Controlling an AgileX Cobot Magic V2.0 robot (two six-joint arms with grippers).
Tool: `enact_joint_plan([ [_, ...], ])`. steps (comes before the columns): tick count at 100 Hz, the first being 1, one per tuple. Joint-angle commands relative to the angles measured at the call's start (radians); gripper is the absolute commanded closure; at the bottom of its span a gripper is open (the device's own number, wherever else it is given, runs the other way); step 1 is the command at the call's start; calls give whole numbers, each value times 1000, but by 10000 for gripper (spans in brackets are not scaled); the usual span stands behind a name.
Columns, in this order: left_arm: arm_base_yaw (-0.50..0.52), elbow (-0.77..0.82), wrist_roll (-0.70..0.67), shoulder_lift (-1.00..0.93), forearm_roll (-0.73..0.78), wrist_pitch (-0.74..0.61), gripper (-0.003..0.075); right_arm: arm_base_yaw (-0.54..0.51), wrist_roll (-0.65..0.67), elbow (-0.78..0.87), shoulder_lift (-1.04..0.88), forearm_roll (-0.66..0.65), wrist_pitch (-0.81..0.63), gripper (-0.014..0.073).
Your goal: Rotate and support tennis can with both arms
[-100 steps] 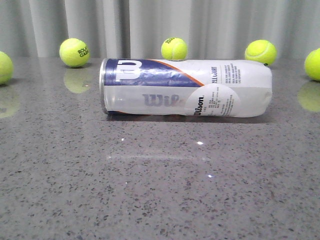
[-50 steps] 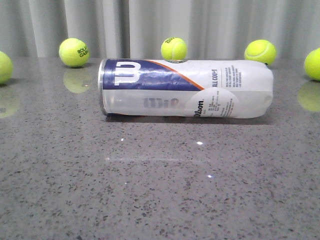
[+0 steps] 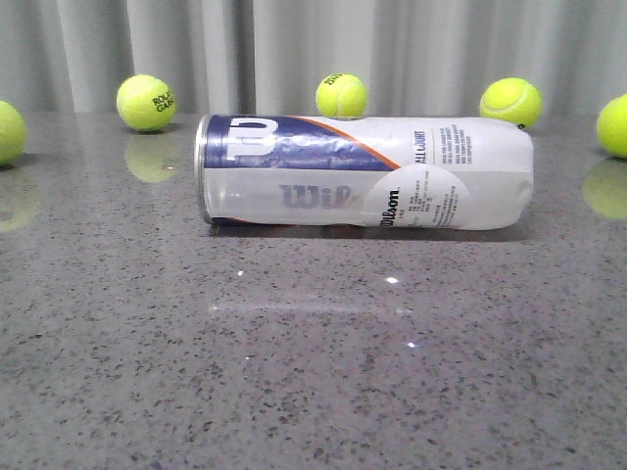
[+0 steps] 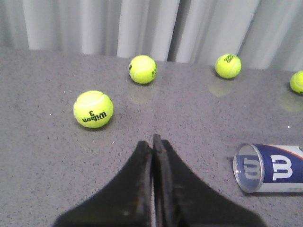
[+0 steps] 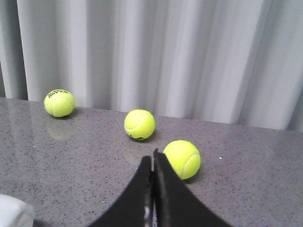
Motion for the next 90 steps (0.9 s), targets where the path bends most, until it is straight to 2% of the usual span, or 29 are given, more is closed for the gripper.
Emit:
enact_joint_plan([
  [1,5,-67,-8,77,-38,-16,741,-7,0,-25,0,-1,-86,659],
  [25,5,-69,-8,180,-54,2,738,-7,0,-25,0,-1,-86,659],
  [32,5,-69,-4,199,-54,14,714,-7,0,-25,0,-1,-86,659],
  [46,5,-63,2,213,-54,44,556,-7,0,-25,0,-1,-86,659],
  [53,5,-60,2,217,-54,49,437,-7,0,-25,0,-1,-86,659],
  [63,5,-60,3,218,-56,53,228,-7,0,-25,0,-1,-86,659],
  [70,5,-60,3,220,-66,53,116,-7,0,-25,0,-1,-86,659],
  [77,5,-60,3,222,-87,58,72,-7,0,-25,0,-1,-86,659],
  [90,5,-60,4,255,-153,66,73,-7,0,-25,0,-1,-86,659],
])
